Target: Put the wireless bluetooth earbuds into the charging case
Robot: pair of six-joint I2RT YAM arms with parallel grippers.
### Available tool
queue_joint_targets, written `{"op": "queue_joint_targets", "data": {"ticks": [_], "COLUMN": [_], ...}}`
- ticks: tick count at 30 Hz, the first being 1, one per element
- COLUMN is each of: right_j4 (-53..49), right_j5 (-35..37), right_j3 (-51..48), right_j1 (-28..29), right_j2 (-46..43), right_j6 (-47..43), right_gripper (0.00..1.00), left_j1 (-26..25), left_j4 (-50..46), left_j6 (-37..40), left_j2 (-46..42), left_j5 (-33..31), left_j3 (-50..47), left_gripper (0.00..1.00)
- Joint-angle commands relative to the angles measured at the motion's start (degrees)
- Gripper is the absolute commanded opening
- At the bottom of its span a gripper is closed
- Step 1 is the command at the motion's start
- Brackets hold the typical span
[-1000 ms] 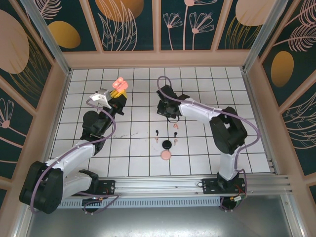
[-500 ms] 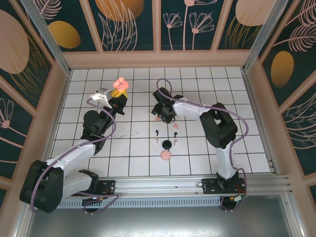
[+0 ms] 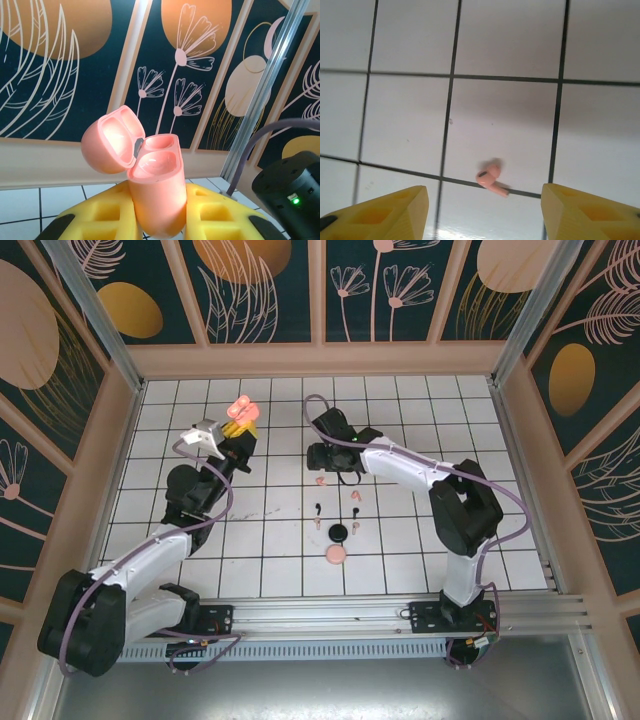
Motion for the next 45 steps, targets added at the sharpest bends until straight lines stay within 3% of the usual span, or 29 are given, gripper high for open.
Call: {"op": "queue_joint_targets", "data": {"ticks": [1,5,11,18,45], "right_j4": [1.2,0.2,-1.9,-3.5,-4.5], "right_j5": [-3.3,-6.0,-4.5,-3.9,-1.5], "right_j3": [-2.1,0.5,3.8,7.1,8.0], "right_j1": [-0.5,-0.3,0.5,0.5,1.9], "right_j2": [0.2,3.7,8.5,12.1,16.0], "right_j6": [-14.1,-16.8,-18.6,-14.9,-11.0], "right_gripper": [0.61,0.6,0.58,0.56,0.44], "left_j1": [-0.3,-0.3,-0.3,-0.3,-0.3], "left_j4": [-0.2,-1.0,-1.6,-1.9,-1.6], "left_j6": [1.2,1.7,1.9,1.7,2.3], "left_j2": [-1.7,-2.0,-2.0,-1.6,-1.6], "left_j5": [-0.3,-0.5,-0.7,-0.6,-0.5], "left_j3": [0.9,1.2,1.8,2.3,2.1], "left_gripper": [0.0,0.0,0.0,0.0,0.0]}}
